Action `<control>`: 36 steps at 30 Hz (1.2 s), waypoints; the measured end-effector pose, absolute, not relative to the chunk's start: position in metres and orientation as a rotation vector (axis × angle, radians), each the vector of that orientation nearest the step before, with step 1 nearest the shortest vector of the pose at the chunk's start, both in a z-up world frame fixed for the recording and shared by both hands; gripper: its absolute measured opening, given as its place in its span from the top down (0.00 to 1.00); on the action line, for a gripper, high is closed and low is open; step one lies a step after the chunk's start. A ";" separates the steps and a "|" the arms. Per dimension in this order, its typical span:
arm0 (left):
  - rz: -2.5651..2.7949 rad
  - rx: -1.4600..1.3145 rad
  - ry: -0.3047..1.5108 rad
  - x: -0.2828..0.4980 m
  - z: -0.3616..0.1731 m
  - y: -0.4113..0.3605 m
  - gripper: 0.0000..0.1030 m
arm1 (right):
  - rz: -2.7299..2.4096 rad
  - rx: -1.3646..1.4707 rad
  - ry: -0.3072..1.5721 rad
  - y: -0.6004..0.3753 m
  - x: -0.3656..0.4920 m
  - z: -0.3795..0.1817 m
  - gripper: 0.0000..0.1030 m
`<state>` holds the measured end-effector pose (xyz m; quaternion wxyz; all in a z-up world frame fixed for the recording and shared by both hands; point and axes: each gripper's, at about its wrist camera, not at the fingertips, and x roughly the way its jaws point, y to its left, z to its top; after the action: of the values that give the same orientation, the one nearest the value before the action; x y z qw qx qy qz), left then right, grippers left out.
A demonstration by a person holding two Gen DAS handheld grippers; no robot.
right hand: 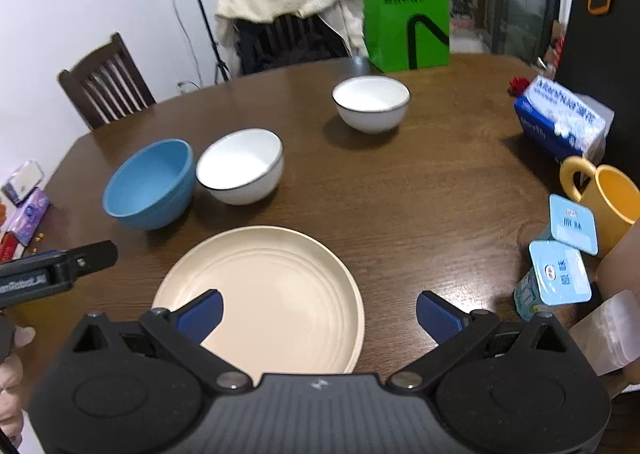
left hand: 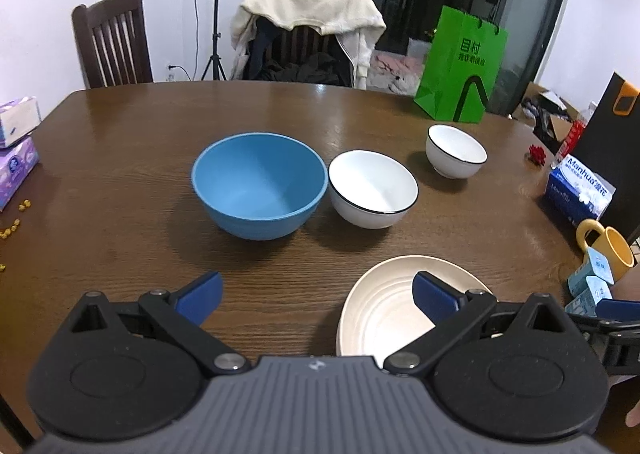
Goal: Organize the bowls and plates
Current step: 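Withdraw both grippers from the plate stack toward the blue bowl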
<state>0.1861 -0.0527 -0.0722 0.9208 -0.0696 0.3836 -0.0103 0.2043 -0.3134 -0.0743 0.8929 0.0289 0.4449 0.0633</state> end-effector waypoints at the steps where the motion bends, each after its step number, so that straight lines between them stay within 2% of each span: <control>1: -0.015 -0.143 0.784 0.183 -0.071 -0.051 0.00 | 0.136 0.058 0.915 -0.313 0.201 -0.072 0.00; 20: 0.079 -0.218 0.702 0.123 -0.033 -0.015 0.00 | 0.200 0.044 0.871 -0.294 0.167 -0.051 0.00; 36: 0.112 -0.213 0.692 0.128 -0.020 0.020 0.00 | 0.292 0.076 0.897 -0.250 0.173 -0.042 0.00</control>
<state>0.1282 0.0198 -0.0204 0.9337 -0.1042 0.3382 0.0546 0.1727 -0.2499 -0.0416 0.8901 0.0368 0.4319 0.1408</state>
